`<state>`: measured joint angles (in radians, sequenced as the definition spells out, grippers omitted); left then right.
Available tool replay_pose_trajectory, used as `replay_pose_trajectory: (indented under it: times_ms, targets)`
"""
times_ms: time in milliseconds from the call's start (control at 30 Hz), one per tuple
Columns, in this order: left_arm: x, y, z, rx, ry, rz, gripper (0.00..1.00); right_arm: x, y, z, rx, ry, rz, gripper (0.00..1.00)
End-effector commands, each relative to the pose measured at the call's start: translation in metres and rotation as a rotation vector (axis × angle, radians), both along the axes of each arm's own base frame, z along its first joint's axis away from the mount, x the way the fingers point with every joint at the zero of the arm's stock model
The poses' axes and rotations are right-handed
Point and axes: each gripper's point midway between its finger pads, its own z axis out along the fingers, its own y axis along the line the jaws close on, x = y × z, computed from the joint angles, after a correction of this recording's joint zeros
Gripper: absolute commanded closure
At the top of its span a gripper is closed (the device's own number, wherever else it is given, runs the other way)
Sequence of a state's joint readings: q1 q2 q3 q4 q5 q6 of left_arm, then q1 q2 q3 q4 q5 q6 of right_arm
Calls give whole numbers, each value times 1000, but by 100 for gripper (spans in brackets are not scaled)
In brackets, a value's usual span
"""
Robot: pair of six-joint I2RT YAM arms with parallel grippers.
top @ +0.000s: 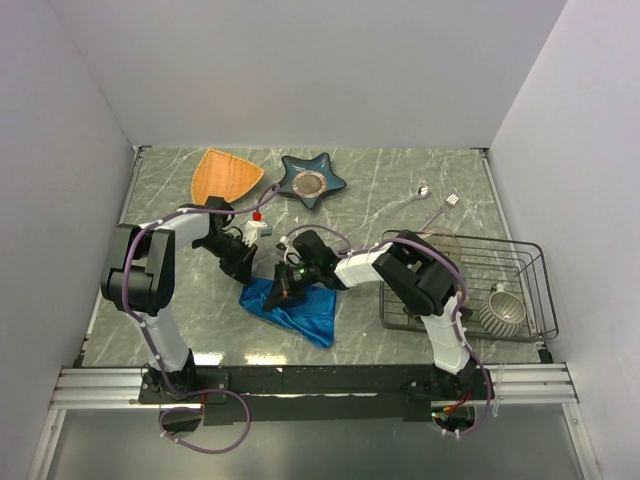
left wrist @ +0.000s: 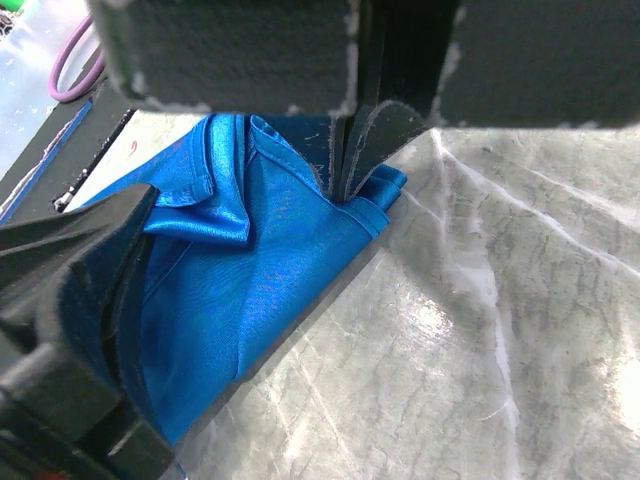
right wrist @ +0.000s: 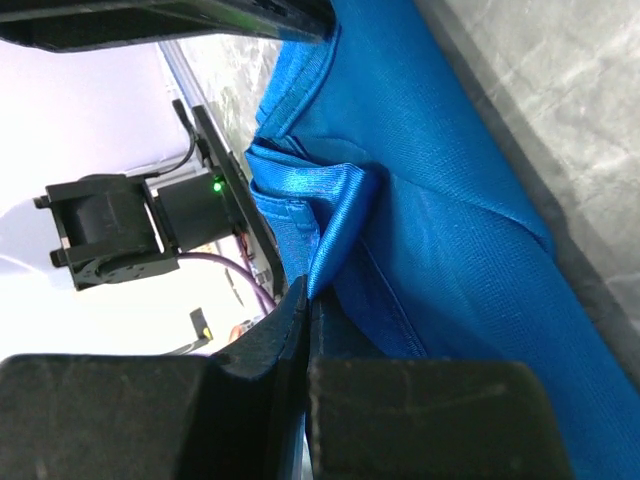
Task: Fold the napkin into a case and place the utensils inside
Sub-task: Stuff the top corner of the smaller-rectangle-folded napkin into the folded napkin.
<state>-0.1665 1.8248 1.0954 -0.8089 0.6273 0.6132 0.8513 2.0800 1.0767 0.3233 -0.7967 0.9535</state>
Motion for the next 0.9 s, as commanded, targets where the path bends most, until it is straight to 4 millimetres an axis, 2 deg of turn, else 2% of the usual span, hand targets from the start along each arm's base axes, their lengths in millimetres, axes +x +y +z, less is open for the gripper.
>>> replay_pose_trajectory:
  times_ms: [0,133,233,433,700,867]
  targets:
    - [16,10,-14,73,-100,-25,99,-3,4,-5,14,51,20,100]
    - [19,4,3,30,-139,-19,93,-2,4,-9,10,63,20,100]
    - [22,-3,24,-10,-200,-16,87,1,4,-8,9,65,16,100]
    - [21,-13,46,-48,-273,-26,79,4,6,-4,18,49,18,100]
    - [9,-20,28,-19,-246,-70,80,7,7,1,24,32,11,100]
    - [0,-24,19,-11,-220,-105,76,9,9,5,31,26,6,100]
